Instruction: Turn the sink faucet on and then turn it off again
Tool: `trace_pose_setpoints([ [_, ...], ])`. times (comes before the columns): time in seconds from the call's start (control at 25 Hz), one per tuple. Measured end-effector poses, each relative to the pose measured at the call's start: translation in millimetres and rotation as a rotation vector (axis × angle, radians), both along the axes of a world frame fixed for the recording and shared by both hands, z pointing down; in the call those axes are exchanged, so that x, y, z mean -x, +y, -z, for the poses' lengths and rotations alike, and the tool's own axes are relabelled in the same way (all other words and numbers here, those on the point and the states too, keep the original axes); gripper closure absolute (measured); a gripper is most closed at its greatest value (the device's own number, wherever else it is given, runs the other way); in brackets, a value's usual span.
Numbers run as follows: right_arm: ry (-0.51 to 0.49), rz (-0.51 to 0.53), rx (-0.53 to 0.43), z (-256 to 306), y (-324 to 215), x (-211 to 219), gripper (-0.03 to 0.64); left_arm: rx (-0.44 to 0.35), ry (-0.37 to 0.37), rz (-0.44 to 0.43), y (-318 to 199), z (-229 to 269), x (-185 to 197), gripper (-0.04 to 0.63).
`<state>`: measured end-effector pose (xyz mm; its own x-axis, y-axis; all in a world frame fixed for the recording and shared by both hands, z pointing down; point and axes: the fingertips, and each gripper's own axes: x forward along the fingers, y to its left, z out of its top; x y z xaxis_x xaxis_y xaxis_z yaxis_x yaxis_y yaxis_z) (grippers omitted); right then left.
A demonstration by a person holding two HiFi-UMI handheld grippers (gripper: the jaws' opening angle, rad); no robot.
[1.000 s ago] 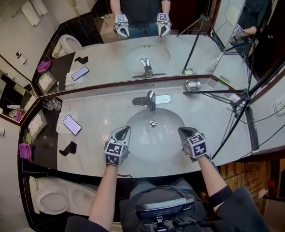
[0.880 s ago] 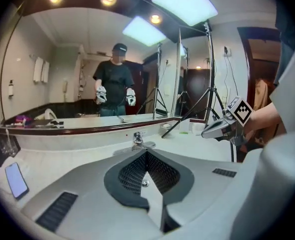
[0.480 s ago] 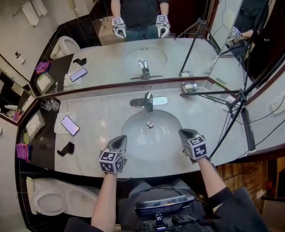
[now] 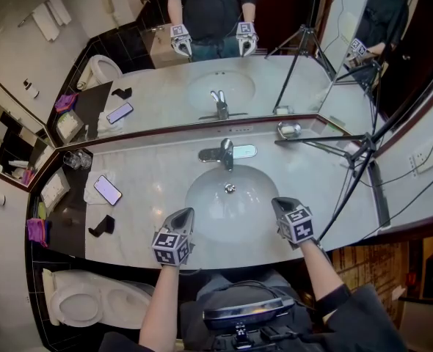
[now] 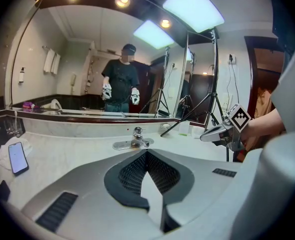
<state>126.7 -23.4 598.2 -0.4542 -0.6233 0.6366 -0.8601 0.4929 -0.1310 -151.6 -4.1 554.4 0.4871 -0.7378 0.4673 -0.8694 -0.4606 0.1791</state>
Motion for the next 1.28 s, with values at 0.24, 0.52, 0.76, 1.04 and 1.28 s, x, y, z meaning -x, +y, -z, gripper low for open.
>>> trace_pose_setpoints([
  [0.24,0.137,0.088,-0.057,6,-7,13,0.594,0.014,-0.002,-0.009,-2,-3,-2,0.592],
  [0.52,0.309,0.229,-0.165,-3,-37,30,0.538,0.024,-0.006,-0.017,-13,-11,-12,0.592],
  [0.76,0.396,0.31,-0.245,-9,-69,44,0.457,0.037,-0.01,-0.019,-25,-22,-16,0.592],
  [1.04,0.544,0.454,-0.373,-20,-111,71,0.399,0.039,-0.013,-0.016,-40,-32,-22,0.592],
  [1.28,0.674,0.561,-0.504,-18,-158,97,0.337,0.045,-0.01,-0.02,-44,-42,-29,0.592],
])
